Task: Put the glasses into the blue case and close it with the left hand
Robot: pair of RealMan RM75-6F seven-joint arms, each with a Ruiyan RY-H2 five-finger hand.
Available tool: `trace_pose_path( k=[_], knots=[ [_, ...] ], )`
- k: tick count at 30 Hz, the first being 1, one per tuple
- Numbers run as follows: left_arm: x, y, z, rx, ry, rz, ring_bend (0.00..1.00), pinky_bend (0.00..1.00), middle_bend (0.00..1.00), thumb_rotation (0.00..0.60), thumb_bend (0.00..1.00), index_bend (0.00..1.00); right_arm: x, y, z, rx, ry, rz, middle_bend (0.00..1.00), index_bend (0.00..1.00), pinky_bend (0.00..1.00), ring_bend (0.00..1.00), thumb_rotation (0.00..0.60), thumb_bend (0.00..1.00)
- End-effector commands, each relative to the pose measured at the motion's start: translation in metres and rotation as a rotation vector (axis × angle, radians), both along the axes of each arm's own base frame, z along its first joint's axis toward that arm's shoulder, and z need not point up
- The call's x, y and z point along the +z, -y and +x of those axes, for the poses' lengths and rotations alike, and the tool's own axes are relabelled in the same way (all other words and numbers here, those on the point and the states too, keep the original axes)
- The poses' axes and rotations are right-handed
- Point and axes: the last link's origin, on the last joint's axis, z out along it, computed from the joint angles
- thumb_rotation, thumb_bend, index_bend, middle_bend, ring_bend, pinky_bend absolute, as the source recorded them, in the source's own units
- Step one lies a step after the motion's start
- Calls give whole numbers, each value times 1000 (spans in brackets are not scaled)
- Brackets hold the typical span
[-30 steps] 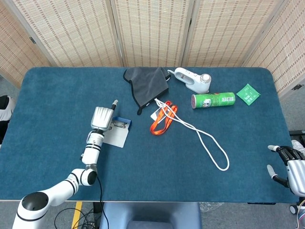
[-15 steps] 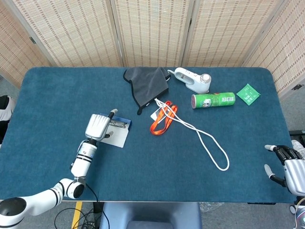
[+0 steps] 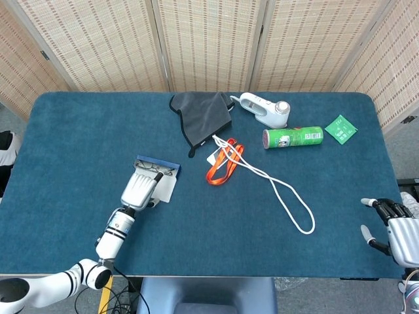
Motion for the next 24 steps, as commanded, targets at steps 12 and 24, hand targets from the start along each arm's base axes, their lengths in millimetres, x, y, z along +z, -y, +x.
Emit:
trace_pose_path(
  k=[12,24],
  knots=[
    [-11,0,-6,21,-15,-6,916,1000,930,600,203,228,0,0,0,-1,-2,0,343,257,258,263,600,352],
    [-17,-4,-4,29,-21,-10,916,1000,930,600,203,221,1,-1,-1,-6,-2,-3,344,257,258,263,600,352]
  ],
)
